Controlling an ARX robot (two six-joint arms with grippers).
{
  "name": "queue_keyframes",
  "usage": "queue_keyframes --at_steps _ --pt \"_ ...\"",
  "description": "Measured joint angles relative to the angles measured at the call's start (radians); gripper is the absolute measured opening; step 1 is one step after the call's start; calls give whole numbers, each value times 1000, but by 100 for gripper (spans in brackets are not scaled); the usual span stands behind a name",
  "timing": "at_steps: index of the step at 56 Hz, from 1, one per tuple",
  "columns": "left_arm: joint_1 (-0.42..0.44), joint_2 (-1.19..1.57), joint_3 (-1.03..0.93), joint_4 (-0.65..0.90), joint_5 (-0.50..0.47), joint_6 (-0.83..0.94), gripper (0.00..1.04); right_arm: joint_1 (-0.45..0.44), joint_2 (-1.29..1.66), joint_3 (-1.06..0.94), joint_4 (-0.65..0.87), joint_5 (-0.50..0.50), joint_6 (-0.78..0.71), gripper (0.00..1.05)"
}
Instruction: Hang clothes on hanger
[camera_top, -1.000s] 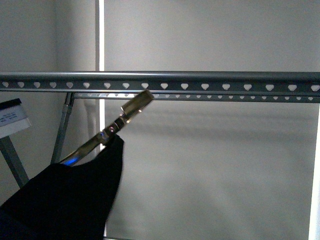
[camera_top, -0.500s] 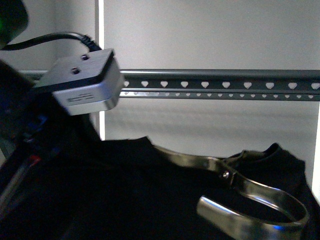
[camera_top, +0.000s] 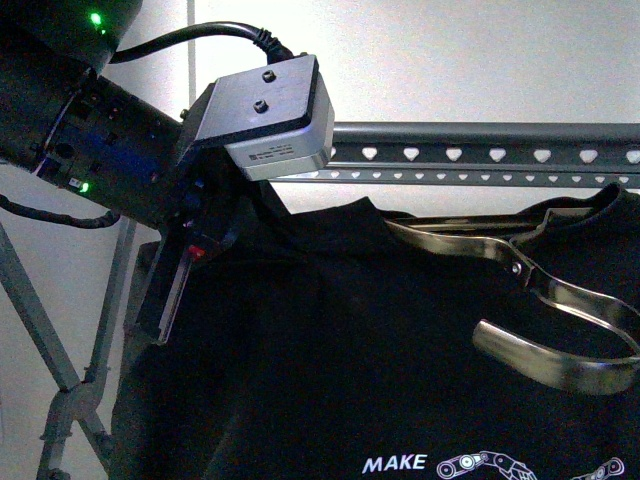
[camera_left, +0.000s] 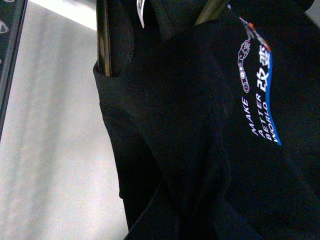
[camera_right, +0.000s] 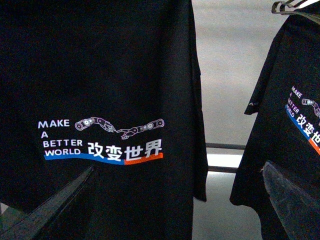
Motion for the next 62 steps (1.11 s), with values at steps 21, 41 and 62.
queue_keyframes --at_steps 21,41,62 --pt "2 0 0 0 -9 0 4 -159 120 68 -133 -378 48 97" --pt "5 0 0 0 -8 0 4 -459 888 496 148 -896 -801 97" --pt "1 0 0 0 -6 0 4 -267 1212 844 5 -767 -1405 97"
